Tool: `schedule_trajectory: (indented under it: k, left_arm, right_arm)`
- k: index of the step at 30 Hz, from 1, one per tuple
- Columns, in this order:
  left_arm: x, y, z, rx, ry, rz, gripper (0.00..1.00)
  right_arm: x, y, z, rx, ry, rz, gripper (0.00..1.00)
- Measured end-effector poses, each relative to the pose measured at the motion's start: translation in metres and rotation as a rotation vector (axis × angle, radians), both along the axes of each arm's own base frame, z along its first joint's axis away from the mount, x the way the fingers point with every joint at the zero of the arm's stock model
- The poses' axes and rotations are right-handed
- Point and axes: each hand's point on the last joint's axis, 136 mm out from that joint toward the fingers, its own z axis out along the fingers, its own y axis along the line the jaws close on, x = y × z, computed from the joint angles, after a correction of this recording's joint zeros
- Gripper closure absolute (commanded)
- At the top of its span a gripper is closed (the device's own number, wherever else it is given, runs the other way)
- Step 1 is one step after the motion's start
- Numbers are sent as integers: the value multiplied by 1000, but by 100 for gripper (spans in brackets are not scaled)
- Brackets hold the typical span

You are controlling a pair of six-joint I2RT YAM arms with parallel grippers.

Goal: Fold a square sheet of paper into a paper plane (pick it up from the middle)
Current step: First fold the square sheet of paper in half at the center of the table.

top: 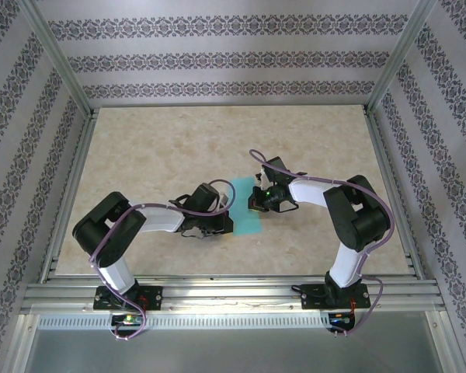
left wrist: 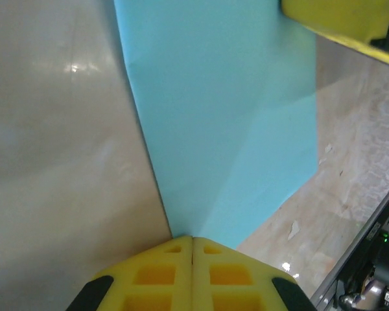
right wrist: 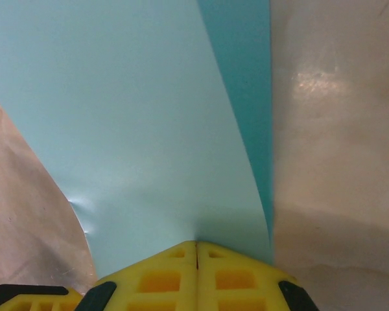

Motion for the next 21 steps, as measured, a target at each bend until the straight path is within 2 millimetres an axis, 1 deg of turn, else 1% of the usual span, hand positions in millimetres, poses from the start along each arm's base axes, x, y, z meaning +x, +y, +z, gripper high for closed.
schedule_trajectory:
  k: [4, 6, 8, 10, 12, 13, 15, 17, 19, 21]
  left_arm:
    - [-11, 9, 1, 27, 10, -21, 91]
    - [-13, 11, 5, 32, 4, -33, 89]
    - [-13, 11, 16, 20, -19, -40, 88]
    - [-8, 9, 30, -4, -52, -37, 88]
    - [6, 5, 45, -35, -79, -23, 88]
    - [16, 4, 51, -49, -88, -11, 90]
    - [43, 2, 60, -77, -97, 23, 90]
    - [71, 0, 62, -94, -103, 53, 91]
    - [93, 0, 58, -95, -101, 79, 91]
    - [109, -1, 51, -90, -94, 95, 91]
  right_arm:
    - [0, 0, 0, 0, 0, 0, 100]
    - [0, 0, 0, 0, 0, 0, 100]
    - [0, 0, 0, 0, 0, 0, 100]
    - [0, 0, 0, 0, 0, 0, 100]
    - [0, 0, 0, 0, 0, 0, 100]
    - [0, 0, 0, 0, 0, 0, 100]
    - [0, 0, 0, 0, 0, 0, 100]
    - [0, 0, 0, 0, 0, 0, 100]
    - [0, 0, 0, 1, 0, 0, 100]
    - [0, 0, 0, 1, 1, 1, 100]
